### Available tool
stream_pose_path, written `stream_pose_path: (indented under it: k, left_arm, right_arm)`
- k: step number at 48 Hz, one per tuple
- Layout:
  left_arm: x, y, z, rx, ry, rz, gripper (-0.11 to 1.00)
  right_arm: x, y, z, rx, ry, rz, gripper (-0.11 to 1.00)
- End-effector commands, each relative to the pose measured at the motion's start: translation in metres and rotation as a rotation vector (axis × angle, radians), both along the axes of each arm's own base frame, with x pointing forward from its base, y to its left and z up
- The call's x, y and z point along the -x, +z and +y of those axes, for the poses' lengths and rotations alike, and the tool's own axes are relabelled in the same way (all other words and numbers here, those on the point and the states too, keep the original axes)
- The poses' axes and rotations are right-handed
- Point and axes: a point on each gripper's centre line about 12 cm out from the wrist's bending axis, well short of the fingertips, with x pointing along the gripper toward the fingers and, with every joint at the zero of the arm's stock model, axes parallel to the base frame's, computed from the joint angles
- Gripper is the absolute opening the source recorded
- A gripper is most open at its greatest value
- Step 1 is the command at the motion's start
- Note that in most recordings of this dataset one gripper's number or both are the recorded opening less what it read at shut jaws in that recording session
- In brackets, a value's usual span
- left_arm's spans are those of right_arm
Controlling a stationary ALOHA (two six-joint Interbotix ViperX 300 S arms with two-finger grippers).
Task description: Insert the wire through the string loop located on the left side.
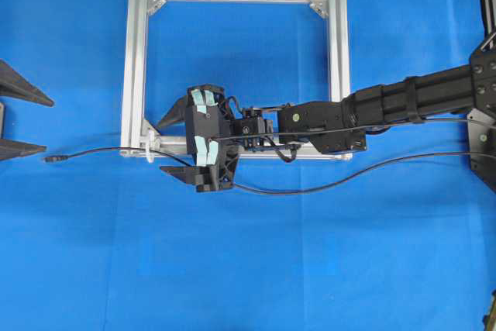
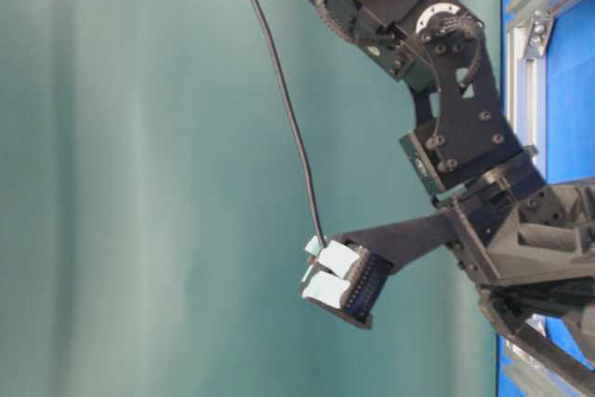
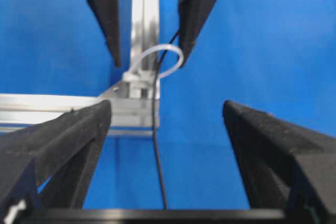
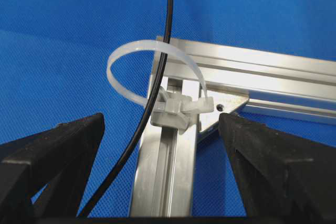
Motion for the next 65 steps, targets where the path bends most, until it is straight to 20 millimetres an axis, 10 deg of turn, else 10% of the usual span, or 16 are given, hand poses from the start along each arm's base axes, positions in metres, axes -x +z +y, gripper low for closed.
stream_pose_path:
  k: [1,31,65]
  left_arm:
    - [-0.002,0.009,0.000,-0.005,0.002,-0.019,0.82]
    - [-0.002,0.011,0.002,-0.007,0.009,-0.030,0.82]
    - [-0.003,0.013,0.006,-0.008,0.038,-0.054,0.82]
  right_arm:
    - [-0.001,0.049,0.001,-0.003,-0.001,-0.086,0.96]
    - [0.020,0.147,-0.002,0.001,-0.009,-0.180,0.96]
    - [0.021,0.148,-0.002,0.000,-0.009,-0.180,0.96]
